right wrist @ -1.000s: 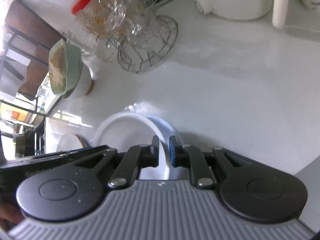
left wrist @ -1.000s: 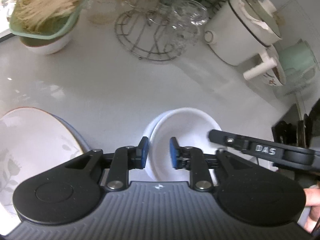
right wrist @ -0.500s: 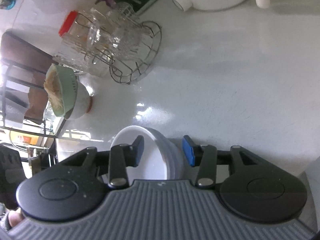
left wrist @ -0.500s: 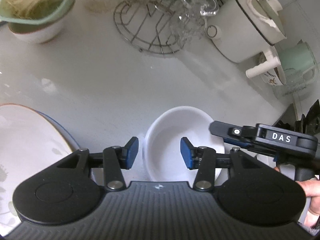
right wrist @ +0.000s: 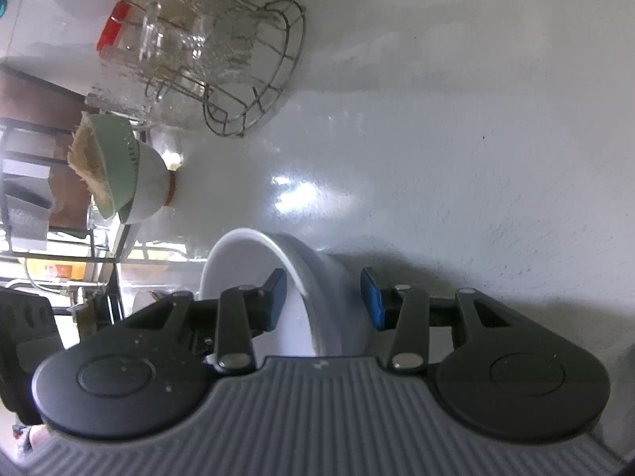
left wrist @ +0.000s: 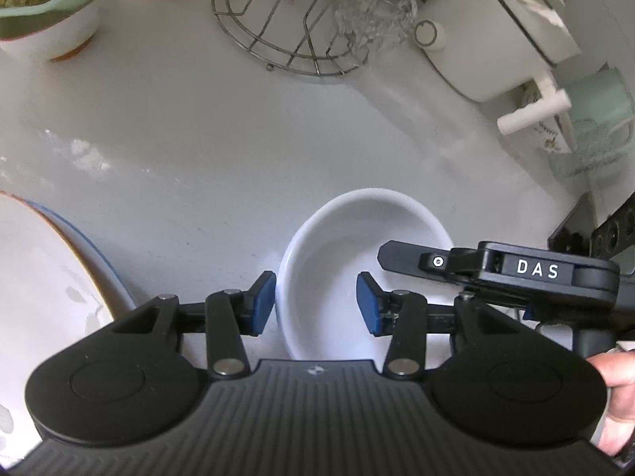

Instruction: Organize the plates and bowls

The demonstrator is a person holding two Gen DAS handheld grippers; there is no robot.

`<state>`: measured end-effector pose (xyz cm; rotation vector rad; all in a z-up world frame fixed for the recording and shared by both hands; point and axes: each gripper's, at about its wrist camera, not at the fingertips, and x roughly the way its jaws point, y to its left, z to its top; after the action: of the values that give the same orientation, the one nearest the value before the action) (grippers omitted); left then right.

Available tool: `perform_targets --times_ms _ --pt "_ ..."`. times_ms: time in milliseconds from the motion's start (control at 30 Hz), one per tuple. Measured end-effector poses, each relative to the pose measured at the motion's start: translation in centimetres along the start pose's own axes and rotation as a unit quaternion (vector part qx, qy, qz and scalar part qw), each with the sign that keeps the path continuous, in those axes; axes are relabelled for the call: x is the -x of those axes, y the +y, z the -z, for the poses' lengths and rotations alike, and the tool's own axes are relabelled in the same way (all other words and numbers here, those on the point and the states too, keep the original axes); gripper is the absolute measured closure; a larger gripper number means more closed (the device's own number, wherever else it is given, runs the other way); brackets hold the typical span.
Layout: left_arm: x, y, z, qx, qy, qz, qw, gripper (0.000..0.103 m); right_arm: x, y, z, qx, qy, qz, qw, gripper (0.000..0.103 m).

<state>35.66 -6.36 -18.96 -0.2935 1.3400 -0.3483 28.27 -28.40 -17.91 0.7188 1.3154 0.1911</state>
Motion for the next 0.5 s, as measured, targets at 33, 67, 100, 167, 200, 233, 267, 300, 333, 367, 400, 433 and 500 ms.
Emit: perform_targets --times_ms 33,67,100,167,200,233,267,300,333,367,400,433,500 --pt "-0.1 -0.1 0.0 -0.002 0.0 -0.006 1.0 0.056 -0.1 -0.1 0.0 -0.001 0.003 0.002 1.0 0.066" --pt "-0.1 -0.2 0.0 -0.001 -0.001 -0.008 1.0 0.057 -0.1 -0.2 0.0 -0.002 0.004 0.005 1.0 0.069" --pt "-0.1 -0.1 0.0 0.0 -0.002 -0.008 1.0 0.06 -0.2 -0.3 0.0 -0.001 0.004 0.006 1.0 0.07" --pt "-0.2 0.0 -0.1 0.005 -0.003 -0.009 0.9999 0.068 -0.1 -0.4 -0.1 0.002 0.002 0.007 1.0 0.075" --pt "-0.2 0.1 -0.2 0.008 -0.003 -0.008 0.9999 0.071 0.0 -0.4 -0.2 0.006 0.0 0.012 1.0 0.075" --pt "-0.1 0.1 -0.3 0.01 -0.005 -0.006 0.9999 0.072 0.0 -0.4 -0.3 0.007 -0.003 0.013 1.0 0.076" --pt "-0.1 0.1 -0.4 0.011 -0.007 -0.004 0.9999 0.074 0.1 -0.5 -0.4 0.008 -0.005 0.014 1.0 0.076" --pt "-0.2 0.0 -0.5 0.012 -0.009 -0.002 0.9999 0.076 0.2 -0.6 -0.5 0.01 -0.008 0.015 1.0 0.077" --pt "-0.2 0.0 -0.5 0.013 -0.012 0.0 0.9998 0.076 0.3 -0.6 -0.6 0.011 -0.01 0.017 1.0 0.078" --pt "-0.2 -0.1 -0.6 0.014 -0.014 0.002 0.9998 0.076 0.4 -0.7 -0.7 0.013 -0.013 0.02 1.0 0.079" --pt "-0.3 -0.4 -0.8 0.013 -0.016 0.003 0.9998 0.076 0.5 -0.8 -0.7 0.015 -0.015 0.023 1.0 0.079" --pt "-0.4 -0.6 -0.9 0.011 -0.017 0.003 0.9998 0.076 0.7 -0.8 -0.8 0.016 -0.019 0.025 0.999 0.079" --pt "-0.7 -1.1 -1.2 0.005 -0.019 0.006 0.9998 0.076 1.1 -1.1 -1.0 0.014 -0.029 0.028 0.999 0.079"
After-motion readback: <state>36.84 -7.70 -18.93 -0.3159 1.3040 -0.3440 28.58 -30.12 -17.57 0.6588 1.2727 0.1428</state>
